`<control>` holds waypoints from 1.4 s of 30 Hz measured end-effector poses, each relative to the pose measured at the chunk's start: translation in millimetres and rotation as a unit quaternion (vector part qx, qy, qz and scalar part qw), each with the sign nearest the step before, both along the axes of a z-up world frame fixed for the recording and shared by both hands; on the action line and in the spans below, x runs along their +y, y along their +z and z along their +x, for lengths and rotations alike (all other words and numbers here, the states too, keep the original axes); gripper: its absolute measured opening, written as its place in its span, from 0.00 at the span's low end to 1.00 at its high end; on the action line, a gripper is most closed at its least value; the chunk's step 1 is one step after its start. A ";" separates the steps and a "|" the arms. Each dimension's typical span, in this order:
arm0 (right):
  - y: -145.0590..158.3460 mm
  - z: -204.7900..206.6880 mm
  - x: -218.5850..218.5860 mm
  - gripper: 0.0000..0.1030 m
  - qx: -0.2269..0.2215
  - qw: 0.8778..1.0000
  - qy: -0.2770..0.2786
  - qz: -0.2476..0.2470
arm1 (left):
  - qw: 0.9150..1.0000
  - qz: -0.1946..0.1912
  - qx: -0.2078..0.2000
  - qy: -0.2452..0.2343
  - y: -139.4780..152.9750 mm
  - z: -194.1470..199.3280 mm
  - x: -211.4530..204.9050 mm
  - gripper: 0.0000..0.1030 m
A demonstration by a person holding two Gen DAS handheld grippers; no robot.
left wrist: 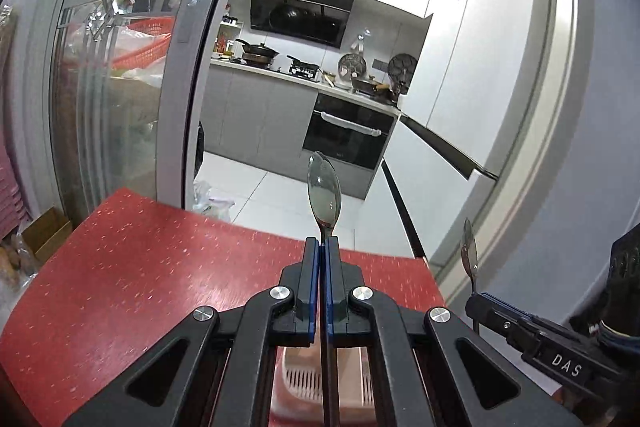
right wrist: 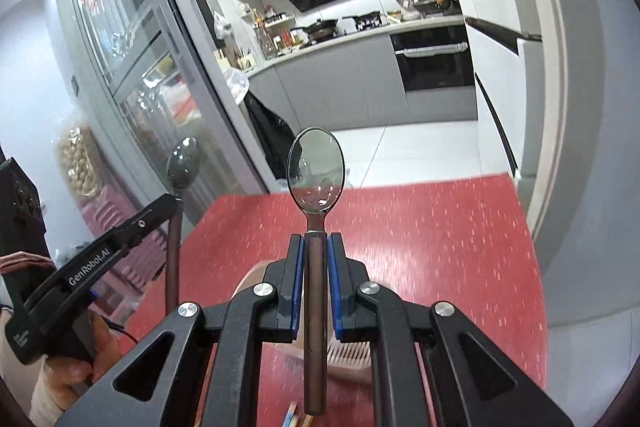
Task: Organize utensils
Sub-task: 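Lift both spoons and lower them into the beige utensil holder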
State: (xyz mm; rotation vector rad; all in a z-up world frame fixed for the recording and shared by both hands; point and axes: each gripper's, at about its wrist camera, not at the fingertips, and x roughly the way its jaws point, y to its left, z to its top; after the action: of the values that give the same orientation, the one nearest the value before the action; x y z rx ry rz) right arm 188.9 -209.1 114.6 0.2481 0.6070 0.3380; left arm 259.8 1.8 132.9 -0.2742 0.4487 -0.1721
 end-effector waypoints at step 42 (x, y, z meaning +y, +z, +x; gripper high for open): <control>-70.5 5.3 26.1 0.38 -0.019 0.995 0.025 -0.092 | 0.993 0.114 0.036 0.011 -74.0 -1.3 -45.4 0.27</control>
State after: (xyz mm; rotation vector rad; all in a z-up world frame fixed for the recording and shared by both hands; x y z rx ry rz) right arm 194.2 -183.0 44.1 0.0508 0.6034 0.3315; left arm 258.5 -43.7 59.0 -0.0603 0.5324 -0.0890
